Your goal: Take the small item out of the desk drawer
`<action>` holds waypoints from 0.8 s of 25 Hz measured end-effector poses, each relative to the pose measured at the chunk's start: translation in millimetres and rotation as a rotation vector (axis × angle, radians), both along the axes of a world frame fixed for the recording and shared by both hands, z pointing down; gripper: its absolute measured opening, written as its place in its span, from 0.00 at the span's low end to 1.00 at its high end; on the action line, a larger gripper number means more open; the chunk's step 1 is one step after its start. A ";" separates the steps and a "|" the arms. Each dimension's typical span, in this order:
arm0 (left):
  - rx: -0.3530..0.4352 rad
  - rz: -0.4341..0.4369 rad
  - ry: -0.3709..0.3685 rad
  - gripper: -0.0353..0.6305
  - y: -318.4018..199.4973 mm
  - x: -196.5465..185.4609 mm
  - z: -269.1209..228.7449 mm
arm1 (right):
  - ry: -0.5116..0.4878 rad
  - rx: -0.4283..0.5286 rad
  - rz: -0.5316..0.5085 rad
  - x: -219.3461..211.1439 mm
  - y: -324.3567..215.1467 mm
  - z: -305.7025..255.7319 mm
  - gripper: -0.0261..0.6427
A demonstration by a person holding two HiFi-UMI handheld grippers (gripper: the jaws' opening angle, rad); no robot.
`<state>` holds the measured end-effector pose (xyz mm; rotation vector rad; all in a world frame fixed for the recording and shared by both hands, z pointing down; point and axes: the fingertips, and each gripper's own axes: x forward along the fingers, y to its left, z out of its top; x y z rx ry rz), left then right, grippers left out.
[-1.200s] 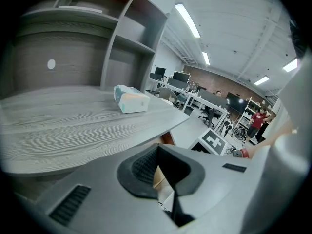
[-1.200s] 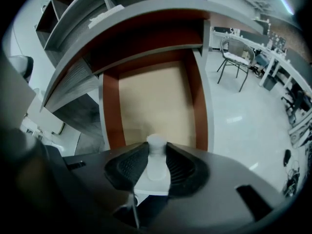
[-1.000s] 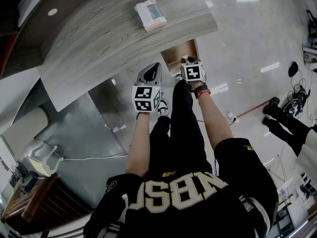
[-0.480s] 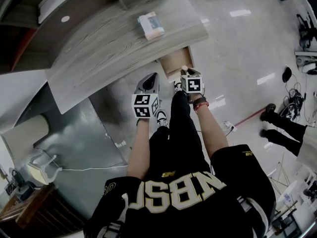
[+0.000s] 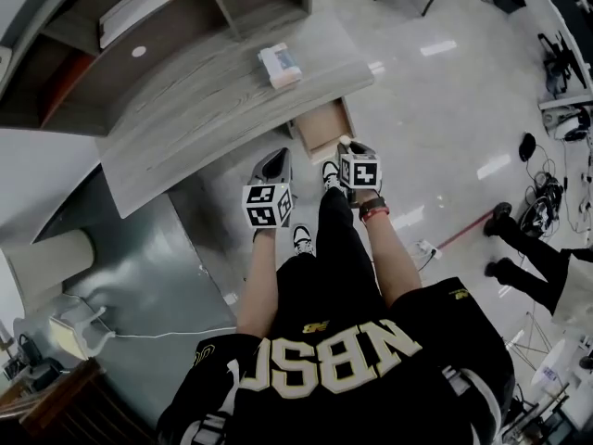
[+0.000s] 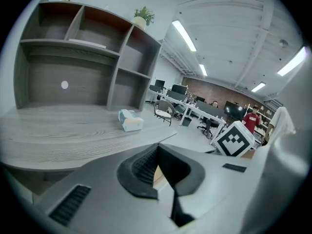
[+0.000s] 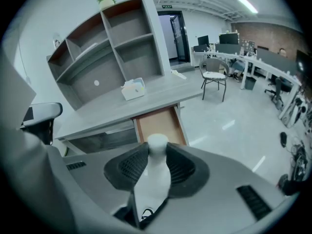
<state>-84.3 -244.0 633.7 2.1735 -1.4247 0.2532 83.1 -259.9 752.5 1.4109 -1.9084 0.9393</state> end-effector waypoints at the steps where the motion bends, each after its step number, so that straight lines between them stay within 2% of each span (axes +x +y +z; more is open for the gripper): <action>1: 0.007 -0.002 0.002 0.06 2.8 -0.9 -4.2 | -0.007 0.015 0.002 -0.6 2.3 -7.8 0.22; 6: 0.059 -0.008 -0.004 0.06 7.1 -4.0 -25.9 | -0.050 0.116 -0.016 -6.4 2.9 -42.7 0.22; 20: 0.218 -0.023 -0.026 0.06 18.4 -23.4 -100.2 | -0.052 0.342 -0.003 -17.5 12.5 -152.9 0.22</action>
